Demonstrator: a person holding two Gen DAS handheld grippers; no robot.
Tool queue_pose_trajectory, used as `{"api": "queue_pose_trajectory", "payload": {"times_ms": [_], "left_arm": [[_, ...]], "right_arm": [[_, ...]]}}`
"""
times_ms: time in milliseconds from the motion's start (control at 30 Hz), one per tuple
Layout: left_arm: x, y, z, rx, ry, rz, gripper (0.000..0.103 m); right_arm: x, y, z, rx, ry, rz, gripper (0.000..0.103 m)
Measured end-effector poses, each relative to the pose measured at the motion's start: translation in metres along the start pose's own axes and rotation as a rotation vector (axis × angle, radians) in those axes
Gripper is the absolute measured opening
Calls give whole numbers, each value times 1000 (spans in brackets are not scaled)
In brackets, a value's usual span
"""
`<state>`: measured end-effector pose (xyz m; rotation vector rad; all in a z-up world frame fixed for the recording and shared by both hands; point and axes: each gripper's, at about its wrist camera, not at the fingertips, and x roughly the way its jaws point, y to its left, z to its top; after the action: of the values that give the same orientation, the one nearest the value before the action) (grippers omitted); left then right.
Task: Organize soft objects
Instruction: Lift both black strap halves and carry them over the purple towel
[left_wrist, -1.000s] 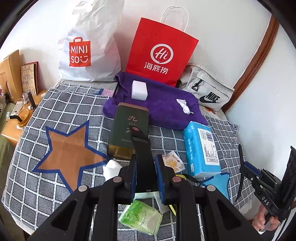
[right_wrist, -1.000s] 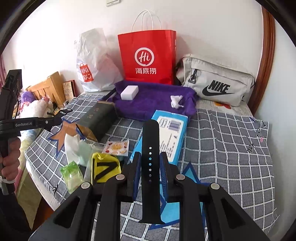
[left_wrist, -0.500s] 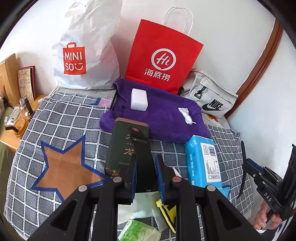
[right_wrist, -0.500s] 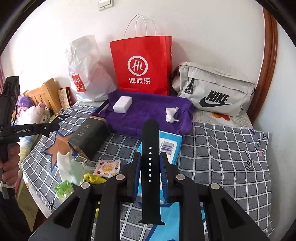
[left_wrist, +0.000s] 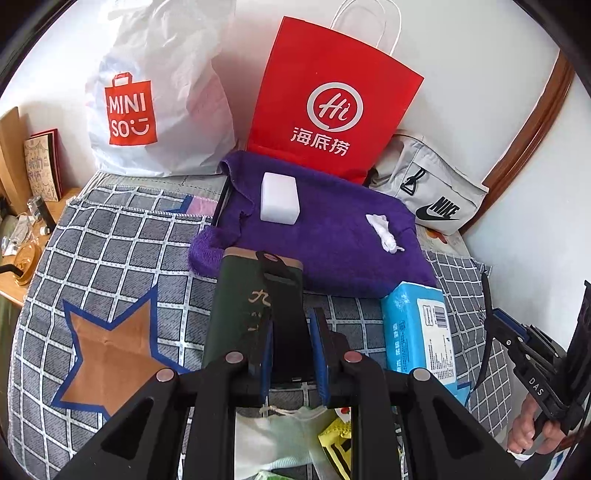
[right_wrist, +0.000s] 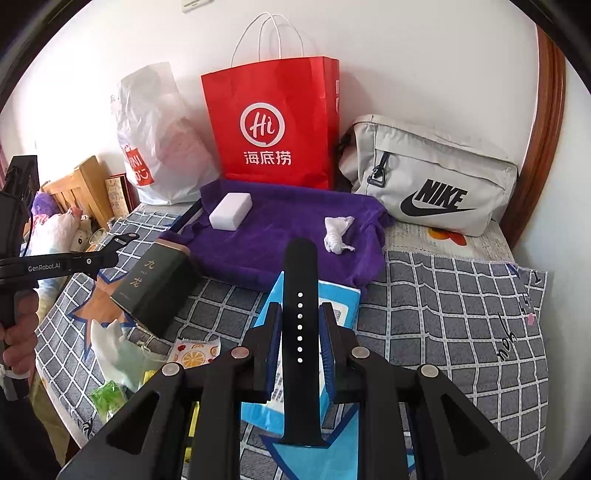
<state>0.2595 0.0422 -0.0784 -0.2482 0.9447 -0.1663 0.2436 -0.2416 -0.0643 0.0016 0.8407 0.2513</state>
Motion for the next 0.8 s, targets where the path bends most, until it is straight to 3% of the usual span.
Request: {"api": "queue_pose_trajectory", "payload": {"times_ms": [800], "left_arm": [[70,8,64,-5,55,-6,18]], "right_arm": [[94,-29,44,4,45,19,20]]}}
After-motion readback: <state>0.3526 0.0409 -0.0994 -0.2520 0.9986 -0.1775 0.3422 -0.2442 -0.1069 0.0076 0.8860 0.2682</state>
